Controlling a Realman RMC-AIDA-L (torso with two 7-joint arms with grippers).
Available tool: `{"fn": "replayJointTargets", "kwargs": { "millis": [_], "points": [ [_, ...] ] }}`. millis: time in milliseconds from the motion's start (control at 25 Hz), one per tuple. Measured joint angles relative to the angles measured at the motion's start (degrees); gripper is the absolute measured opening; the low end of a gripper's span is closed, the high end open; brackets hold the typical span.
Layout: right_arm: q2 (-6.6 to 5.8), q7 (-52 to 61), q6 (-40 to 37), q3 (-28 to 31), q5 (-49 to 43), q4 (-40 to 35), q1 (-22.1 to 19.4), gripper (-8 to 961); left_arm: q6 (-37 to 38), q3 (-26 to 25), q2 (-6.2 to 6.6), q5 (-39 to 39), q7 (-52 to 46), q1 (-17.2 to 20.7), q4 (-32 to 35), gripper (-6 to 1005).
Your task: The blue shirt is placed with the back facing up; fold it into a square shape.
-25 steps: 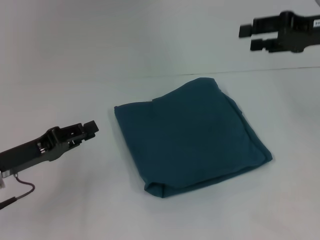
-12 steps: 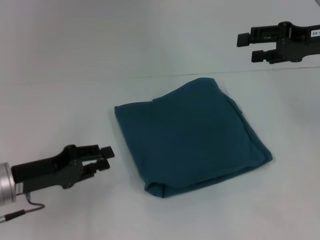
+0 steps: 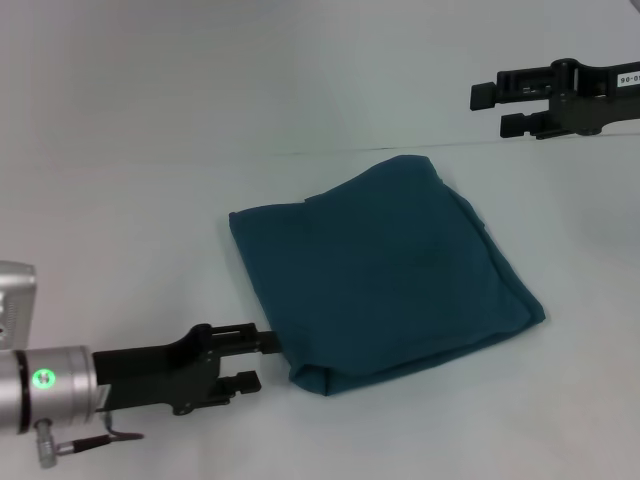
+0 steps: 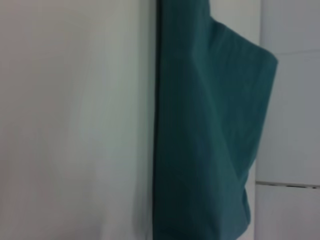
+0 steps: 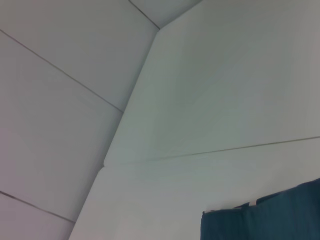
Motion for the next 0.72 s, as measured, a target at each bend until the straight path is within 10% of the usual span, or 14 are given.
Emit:
{"fn": "replayJointTargets", "kwargs": {
  "millis": [160,720],
  "points": [
    [0.0,-0.03,-0.3,-0.26,0.01,0.0,0.01,866,-1.71,0.47,-0.71,0.97,-1.42,-1.34,-0.38,683],
    [0.09,-0.66,-0.52,-0.33,0.02,0.0,-0.05,866,-8.93,4.03,-1.07,1.22,-3.92,-4.47,-3.37,671]
  ]
}}
